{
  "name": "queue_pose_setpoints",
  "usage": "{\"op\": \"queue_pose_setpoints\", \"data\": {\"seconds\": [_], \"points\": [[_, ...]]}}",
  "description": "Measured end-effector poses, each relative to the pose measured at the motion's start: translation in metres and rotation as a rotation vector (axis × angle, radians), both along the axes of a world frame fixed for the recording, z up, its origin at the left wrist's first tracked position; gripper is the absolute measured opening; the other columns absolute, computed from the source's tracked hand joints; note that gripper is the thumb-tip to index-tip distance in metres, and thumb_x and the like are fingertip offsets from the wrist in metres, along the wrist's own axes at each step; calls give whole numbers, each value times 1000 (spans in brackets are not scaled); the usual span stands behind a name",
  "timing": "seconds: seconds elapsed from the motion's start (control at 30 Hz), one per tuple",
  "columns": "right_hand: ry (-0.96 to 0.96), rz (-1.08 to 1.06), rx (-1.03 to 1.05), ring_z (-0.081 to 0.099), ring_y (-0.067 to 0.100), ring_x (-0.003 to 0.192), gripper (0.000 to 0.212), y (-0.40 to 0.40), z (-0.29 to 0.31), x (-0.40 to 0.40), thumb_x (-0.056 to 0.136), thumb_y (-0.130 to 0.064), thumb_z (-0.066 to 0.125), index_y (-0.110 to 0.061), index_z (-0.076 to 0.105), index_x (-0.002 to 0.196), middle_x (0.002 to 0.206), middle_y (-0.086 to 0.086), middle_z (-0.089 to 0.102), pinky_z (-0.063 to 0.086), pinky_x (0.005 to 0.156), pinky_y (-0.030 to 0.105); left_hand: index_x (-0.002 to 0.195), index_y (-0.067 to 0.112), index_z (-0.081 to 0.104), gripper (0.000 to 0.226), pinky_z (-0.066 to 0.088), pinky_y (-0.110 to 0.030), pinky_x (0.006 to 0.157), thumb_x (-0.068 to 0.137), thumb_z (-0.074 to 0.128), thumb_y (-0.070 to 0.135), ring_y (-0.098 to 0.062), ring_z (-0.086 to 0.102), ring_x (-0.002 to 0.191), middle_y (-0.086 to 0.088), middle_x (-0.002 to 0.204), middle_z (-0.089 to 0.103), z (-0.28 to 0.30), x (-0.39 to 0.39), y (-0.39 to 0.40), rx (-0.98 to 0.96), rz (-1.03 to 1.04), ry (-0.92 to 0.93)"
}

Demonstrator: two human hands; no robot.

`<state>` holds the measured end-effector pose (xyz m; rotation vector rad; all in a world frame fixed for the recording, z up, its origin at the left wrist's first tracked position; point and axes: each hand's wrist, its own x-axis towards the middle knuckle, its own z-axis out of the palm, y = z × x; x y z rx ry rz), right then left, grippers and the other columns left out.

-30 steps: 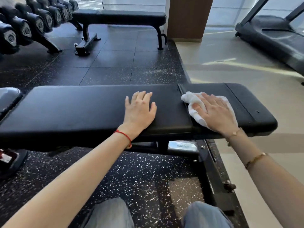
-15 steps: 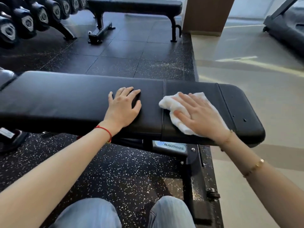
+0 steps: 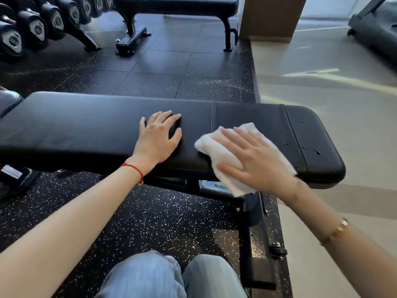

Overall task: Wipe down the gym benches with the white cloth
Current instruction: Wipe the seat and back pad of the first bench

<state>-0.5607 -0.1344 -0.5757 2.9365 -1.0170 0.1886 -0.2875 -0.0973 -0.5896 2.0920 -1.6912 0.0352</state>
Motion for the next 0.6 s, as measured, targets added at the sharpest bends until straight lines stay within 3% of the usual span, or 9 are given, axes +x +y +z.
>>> {"op": "queue_pose_setpoints", "data": {"seconds": [0.13, 0.27, 0.6], "points": [[61, 25, -173, 33, 28, 146, 75, 6, 0, -21, 96, -73, 27, -28, 26, 156, 162, 0, 29, 26, 118, 49, 144, 28, 45, 47, 9, -55, 122, 98, 44, 37, -18, 25, 147, 3, 154, 39, 0, -3, -1, 13, 25, 15], [119, 45, -267, 32, 34, 144, 75, 29, -15, 19, 96, -72, 30, -29, 22, 157, 162, 4, 27, 27, 114, 54, 143, 27, 46, 46, 9, -56, 121, 98, 45, 35, -18, 26, 147, 1, 154, 39, 1, -5, -2, 17, 23, 20], [-4, -84, -393, 40, 36, 140, 73, 27, -33, -33, 95, -72, 37, -28, 31, 154, 158, 5, 36, 34, 110, 55, 143, 29, 46, 46, 11, -56, 121, 98, 42, 38, -20, 27, 147, 0, 155, 40, -4, 4, -2, 18, -1, 13]]}}
